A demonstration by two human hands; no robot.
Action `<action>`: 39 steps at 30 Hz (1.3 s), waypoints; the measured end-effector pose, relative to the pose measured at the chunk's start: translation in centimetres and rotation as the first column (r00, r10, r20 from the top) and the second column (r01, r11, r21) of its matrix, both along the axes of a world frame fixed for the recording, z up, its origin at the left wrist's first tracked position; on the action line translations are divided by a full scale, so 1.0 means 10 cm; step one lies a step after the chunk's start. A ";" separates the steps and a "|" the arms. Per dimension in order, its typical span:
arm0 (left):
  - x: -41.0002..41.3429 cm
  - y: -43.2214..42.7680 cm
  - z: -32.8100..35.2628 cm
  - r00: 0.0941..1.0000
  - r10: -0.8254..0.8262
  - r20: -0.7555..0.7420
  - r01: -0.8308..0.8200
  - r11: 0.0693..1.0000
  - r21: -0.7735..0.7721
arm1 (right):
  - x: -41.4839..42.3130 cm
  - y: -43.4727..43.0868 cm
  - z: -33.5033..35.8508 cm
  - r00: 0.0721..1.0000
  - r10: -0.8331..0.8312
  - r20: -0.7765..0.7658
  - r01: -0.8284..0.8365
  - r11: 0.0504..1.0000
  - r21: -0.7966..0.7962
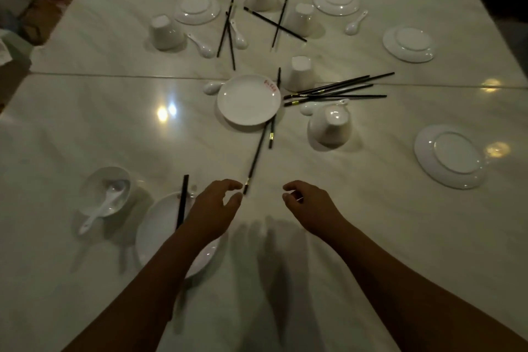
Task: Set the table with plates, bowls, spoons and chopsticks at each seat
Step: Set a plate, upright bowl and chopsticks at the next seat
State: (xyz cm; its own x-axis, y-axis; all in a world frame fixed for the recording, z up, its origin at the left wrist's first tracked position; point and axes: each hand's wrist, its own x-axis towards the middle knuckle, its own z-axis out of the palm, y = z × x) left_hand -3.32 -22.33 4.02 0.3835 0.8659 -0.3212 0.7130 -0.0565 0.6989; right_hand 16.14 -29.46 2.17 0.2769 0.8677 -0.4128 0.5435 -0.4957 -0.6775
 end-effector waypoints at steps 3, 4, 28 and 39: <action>0.25 -0.05 -0.07 1.000 0.022 0.007 -0.022 1.000 -0.019 | 0.31 0.06 -0.04 0.998 0.065 0.023 -0.065 0.998 -0.021; 0.31 -0.03 -0.10 1.000 0.023 0.000 -0.023 0.999 -0.024 | 0.39 0.11 -0.05 0.996 0.083 0.034 -0.082 0.996 -0.022; 0.98 2.20 -0.74 0.710 0.685 0.166 -0.555 0.688 -0.468 | 0.63 1.32 -0.73 0.889 0.281 0.362 -0.299 0.954 -0.006; 0.75 1.73 -0.44 0.475 0.782 0.403 -0.427 0.606 -0.671 | 0.60 1.21 -0.36 1.000 -0.021 0.017 0.017 0.981 0.193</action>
State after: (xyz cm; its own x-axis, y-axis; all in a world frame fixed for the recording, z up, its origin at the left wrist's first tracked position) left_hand 4.21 -5.05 -0.40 0.0592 0.7773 -0.6263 -0.1742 0.6258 0.7603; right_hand 22.14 -17.31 -1.46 0.3003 0.9249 -0.2331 0.5486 -0.3674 -0.7510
